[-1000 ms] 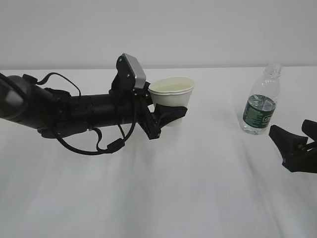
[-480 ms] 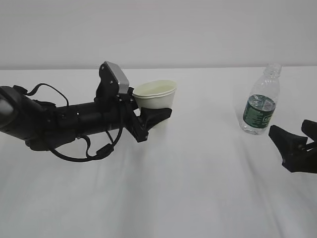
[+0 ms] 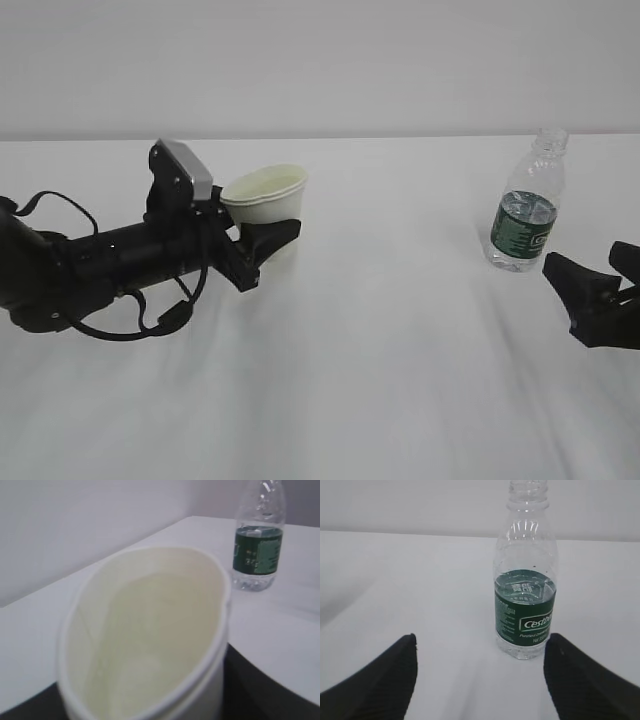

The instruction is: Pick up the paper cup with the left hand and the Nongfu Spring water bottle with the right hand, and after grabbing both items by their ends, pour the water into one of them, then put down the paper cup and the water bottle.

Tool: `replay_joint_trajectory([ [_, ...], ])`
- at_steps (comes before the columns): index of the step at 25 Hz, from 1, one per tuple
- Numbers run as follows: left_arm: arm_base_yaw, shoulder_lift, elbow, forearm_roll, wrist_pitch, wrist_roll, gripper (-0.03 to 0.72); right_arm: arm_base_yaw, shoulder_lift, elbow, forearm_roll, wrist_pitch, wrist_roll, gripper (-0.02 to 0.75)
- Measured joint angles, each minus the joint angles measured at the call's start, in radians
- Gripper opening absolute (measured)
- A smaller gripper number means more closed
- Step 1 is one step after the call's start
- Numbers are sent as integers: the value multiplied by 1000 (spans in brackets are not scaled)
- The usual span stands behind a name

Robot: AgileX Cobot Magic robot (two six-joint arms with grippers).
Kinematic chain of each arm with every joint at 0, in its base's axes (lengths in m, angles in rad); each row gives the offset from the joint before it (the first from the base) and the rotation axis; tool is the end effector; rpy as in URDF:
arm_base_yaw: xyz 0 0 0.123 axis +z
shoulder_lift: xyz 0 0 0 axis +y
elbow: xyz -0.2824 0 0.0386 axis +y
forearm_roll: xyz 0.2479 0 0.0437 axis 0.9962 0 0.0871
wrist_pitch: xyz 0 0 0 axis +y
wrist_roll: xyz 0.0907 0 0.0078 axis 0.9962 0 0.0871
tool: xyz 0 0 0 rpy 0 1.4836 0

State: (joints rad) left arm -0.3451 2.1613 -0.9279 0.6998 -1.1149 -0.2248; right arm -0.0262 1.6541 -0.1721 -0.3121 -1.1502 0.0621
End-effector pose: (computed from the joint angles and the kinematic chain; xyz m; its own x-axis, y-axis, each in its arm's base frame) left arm 0.3455 -0.1801 0.1057 -0.0295 0.1232 -0.9919 0.8252 0.5629 0.0454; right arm 0.2124 0.0199 0.1353 -0.2427 -0.0597 -0.9683 -0.2627 0.9649 0.0063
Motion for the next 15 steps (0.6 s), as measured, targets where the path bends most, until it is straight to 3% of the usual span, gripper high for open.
replay_joint_trajectory([
  [8,61,0,72,-74,0,54,412,0,0,0,0,0,0,589],
  [15,68,0,131,-165,0,153,406,0,0,0,0,0,0,589],
])
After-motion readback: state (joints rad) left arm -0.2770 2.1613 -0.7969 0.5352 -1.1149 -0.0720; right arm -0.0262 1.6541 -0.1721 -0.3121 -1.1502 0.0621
